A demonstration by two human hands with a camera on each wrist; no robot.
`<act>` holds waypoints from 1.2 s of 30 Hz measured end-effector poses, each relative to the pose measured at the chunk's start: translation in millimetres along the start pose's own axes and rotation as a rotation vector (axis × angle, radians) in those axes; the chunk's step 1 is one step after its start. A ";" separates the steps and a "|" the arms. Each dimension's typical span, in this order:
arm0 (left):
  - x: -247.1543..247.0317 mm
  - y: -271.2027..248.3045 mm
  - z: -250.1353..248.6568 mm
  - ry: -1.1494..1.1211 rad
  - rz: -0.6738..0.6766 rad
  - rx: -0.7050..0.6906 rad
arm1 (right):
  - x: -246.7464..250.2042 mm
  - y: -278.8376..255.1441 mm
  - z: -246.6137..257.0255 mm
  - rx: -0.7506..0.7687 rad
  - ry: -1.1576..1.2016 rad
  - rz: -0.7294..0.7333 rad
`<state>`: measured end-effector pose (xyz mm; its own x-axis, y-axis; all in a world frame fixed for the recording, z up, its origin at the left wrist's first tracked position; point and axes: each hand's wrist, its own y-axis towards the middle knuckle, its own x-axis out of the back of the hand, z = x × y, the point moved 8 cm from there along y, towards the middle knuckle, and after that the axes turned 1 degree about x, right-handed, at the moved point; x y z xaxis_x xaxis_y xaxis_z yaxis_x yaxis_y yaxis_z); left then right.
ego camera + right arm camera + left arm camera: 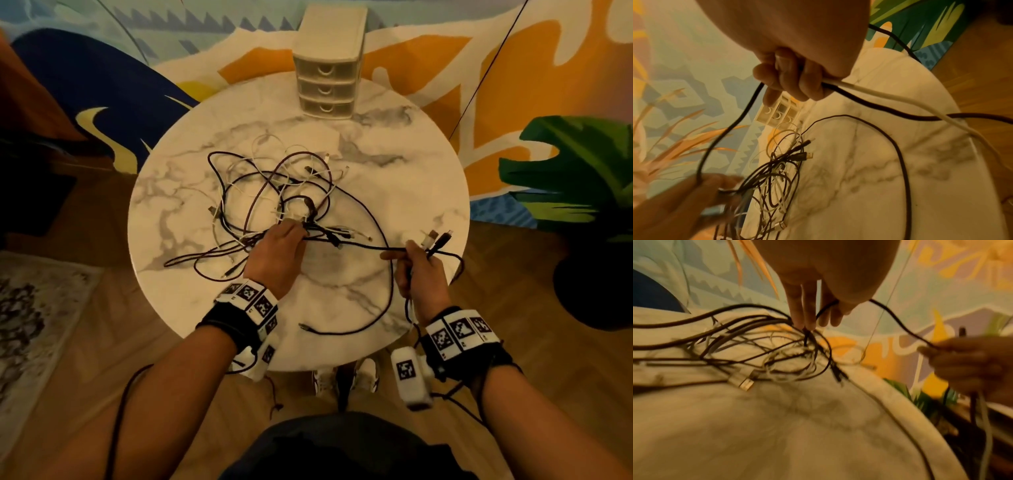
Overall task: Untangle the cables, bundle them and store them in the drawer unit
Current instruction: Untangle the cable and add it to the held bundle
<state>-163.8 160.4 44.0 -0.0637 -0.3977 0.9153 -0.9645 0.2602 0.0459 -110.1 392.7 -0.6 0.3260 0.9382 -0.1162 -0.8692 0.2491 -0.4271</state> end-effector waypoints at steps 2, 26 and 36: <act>-8.2 -10.7 4.4 0.106 0.110 -0.008 | 0.2 -0.5 0.4 0.007 0.020 -0.017; 4.5 -43.4 -23.6 0.353 0.408 0.152 | 70.1 -29.7 1.6 0.007 0.075 -0.053; -54.0 -12.7 -299.0 -0.089 0.455 -0.247 | 182.2 -71.8 61.2 0.162 0.002 -0.038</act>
<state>-71.4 441.6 113.6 -0.4938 -0.2665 0.8277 -0.7458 0.6193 -0.2455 -11.1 560.4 63.8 0.3600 0.9270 -0.1050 -0.9050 0.3197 -0.2807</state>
